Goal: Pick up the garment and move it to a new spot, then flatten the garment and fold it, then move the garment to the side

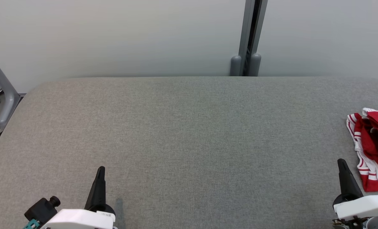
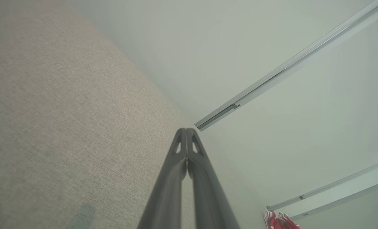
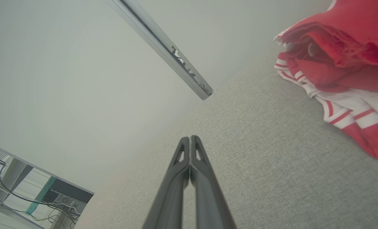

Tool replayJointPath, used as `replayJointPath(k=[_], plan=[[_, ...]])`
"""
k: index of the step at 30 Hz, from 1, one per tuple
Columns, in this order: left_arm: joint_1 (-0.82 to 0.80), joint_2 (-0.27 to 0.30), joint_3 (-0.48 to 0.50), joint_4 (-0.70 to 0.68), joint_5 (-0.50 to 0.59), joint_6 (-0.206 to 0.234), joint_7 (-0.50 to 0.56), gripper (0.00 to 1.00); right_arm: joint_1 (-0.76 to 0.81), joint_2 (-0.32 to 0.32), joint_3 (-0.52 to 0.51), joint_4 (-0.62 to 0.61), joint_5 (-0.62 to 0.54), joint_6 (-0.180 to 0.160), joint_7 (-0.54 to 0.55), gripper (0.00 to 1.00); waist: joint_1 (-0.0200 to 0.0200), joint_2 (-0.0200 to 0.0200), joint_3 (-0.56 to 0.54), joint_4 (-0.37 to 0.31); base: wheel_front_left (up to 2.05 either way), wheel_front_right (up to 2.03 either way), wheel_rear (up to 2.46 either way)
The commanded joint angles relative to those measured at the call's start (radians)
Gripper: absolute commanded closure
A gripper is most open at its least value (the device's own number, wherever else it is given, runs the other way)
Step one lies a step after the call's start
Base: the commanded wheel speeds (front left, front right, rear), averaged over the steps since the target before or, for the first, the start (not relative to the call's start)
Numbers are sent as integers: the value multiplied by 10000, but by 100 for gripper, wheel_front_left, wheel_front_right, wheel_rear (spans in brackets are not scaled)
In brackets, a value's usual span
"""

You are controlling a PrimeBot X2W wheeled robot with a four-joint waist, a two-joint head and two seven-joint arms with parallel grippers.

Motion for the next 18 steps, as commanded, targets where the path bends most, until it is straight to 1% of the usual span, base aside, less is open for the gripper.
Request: replayJointPath(k=[1,3,6,7,9,18], plan=[[-288,61,78,-173,-289,-53,62,100,-167,-99,-102,-168,374,1,112,100,0,0,1,-13,0,0,0],[-331,65,101,-209,-704,-72,147,100,-169,-104,-194,-195,915,1,282,100,0,0,4,-47,0,0,0],[-362,68,120,-235,-1016,-87,217,100,-170,-107,-258,-209,1307,1,400,100,0,0,6,-72,0,0,0],[-388,70,137,-261,-1301,-102,269,100,-171,-111,-324,-228,1682,1,519,100,0,0,8,-97,0,0,0],[-414,73,157,-284,-1595,-104,331,100,-172,-115,-390,-242,2056,1,639,100,0,0,10,-123,0,0,0],[-496,80,222,-361,-2575,-141,530,100,-176,-128,-607,-292,3325,1,1037,100,0,0,17,-216,0,0,0]])
